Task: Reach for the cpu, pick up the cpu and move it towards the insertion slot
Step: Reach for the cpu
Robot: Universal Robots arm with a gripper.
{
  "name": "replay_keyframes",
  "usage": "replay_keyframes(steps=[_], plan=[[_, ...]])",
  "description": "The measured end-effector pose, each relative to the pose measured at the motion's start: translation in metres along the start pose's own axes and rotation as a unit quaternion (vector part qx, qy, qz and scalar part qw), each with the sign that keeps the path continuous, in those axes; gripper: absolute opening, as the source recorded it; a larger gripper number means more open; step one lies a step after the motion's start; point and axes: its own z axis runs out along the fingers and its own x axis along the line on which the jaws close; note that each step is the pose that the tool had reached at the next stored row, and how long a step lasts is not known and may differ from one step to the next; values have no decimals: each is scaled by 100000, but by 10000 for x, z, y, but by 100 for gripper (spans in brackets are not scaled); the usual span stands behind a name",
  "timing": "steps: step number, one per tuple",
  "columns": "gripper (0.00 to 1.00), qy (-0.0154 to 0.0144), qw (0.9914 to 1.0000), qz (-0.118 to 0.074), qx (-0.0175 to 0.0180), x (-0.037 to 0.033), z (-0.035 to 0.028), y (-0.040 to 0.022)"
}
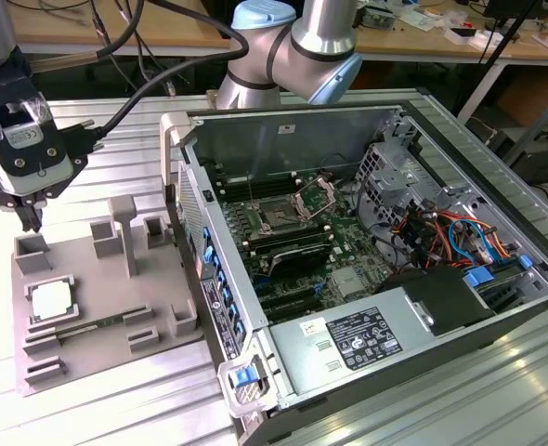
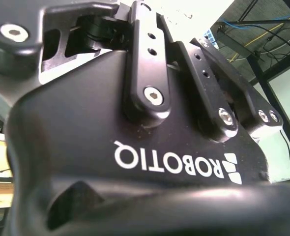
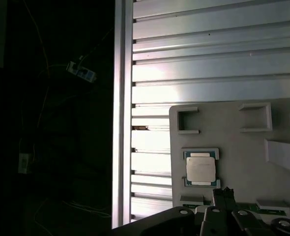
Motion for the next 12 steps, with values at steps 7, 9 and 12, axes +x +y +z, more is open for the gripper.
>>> replay_keyframes(steps=[7, 9, 12], plan=[[11, -2, 100000, 1, -1, 0, 18, -1], [11, -3, 100000, 1, -1, 0, 22, -1], [11, 0, 100000, 1, 1, 1, 27, -1]])
